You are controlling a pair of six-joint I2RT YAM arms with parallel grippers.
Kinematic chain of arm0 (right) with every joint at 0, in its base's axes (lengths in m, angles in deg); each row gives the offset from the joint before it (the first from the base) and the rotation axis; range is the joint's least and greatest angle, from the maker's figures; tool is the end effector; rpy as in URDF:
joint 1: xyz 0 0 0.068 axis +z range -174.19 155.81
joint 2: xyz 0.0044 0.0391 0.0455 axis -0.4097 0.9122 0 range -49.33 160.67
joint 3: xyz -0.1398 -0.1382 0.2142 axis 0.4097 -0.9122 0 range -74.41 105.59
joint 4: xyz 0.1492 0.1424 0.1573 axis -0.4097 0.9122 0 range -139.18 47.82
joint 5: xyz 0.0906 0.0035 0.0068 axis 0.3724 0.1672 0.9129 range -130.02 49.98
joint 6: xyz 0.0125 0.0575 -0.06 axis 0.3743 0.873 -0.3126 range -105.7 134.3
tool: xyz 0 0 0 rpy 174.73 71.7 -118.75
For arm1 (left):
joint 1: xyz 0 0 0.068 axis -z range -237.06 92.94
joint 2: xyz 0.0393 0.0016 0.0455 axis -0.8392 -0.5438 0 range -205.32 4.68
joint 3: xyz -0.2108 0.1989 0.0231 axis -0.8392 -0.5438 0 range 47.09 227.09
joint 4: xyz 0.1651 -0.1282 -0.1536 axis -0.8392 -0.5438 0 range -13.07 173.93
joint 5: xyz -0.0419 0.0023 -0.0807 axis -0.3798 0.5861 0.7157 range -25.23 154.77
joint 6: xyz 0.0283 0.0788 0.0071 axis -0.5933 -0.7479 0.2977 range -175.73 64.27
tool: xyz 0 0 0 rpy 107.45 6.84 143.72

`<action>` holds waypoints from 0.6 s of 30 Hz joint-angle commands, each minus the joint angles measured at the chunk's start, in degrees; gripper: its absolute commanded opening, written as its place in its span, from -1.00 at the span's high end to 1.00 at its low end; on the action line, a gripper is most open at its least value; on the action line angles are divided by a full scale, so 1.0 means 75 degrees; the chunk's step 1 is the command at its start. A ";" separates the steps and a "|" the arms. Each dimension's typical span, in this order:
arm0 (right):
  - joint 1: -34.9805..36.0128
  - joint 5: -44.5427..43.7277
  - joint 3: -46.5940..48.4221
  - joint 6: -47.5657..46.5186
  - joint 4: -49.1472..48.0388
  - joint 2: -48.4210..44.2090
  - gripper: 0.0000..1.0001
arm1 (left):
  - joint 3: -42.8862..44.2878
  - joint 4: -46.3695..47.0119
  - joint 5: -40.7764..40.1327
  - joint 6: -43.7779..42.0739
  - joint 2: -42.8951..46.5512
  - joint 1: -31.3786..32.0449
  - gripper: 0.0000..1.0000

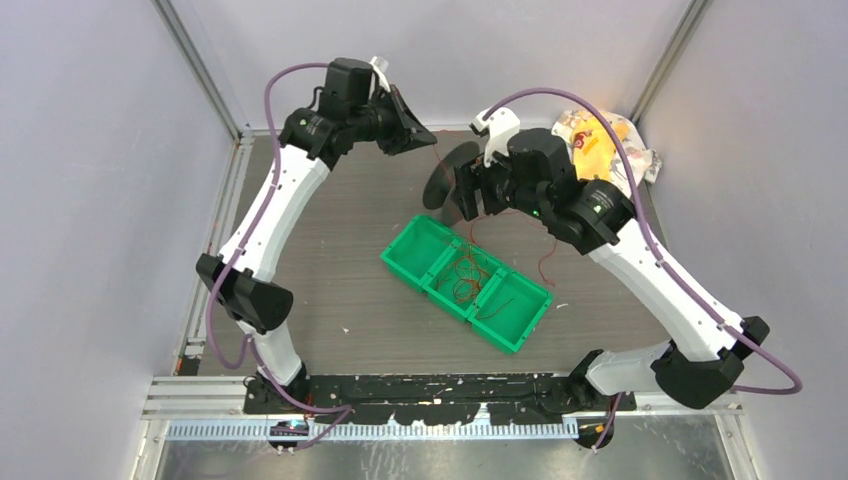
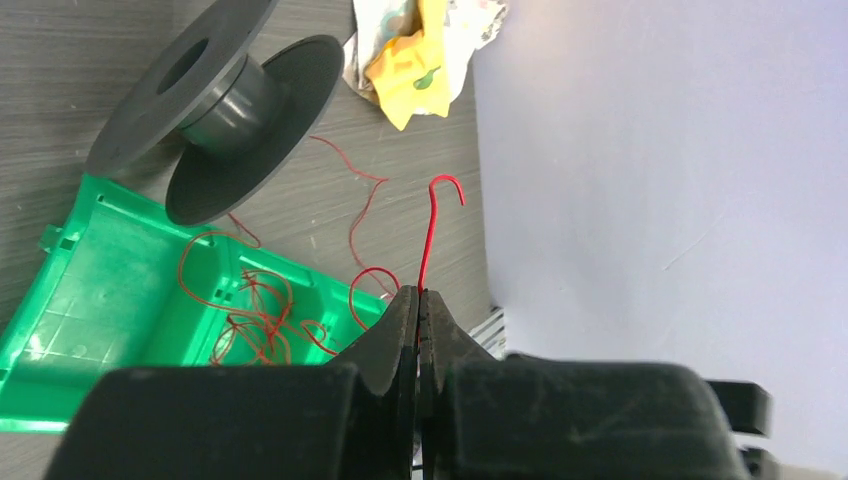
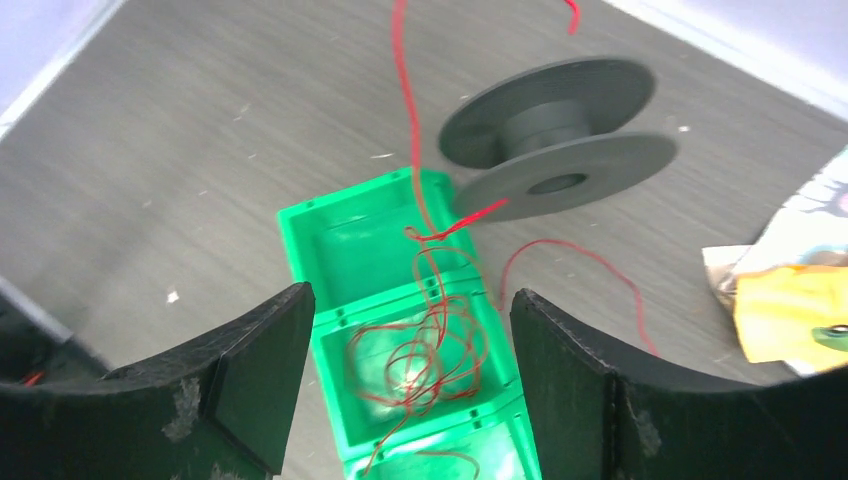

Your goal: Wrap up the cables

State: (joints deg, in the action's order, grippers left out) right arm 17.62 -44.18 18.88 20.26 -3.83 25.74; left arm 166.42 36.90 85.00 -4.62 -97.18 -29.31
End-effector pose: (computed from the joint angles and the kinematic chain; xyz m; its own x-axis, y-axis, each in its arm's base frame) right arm 0.2200 0.1894 0.4522 -0.4020 -0.2207 -0.8886 -0.5782 0.8137 0.0595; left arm 0.3565 -0.2163 0.4494 -0.8213 -0.3932 -0.4134 0.1016 0.6122 -0.7842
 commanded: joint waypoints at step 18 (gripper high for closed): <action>0.0659 -0.2253 -0.0449 -0.1474 -0.2487 0.1251 0.43 | 0.0340 -0.0359 0.0241 0.0599 0.0079 -0.0124 0.99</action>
State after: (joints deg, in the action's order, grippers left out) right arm 22.49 -58.35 15.12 10.82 -17.43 35.73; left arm 169.30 32.82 84.71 -0.60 -97.42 -29.55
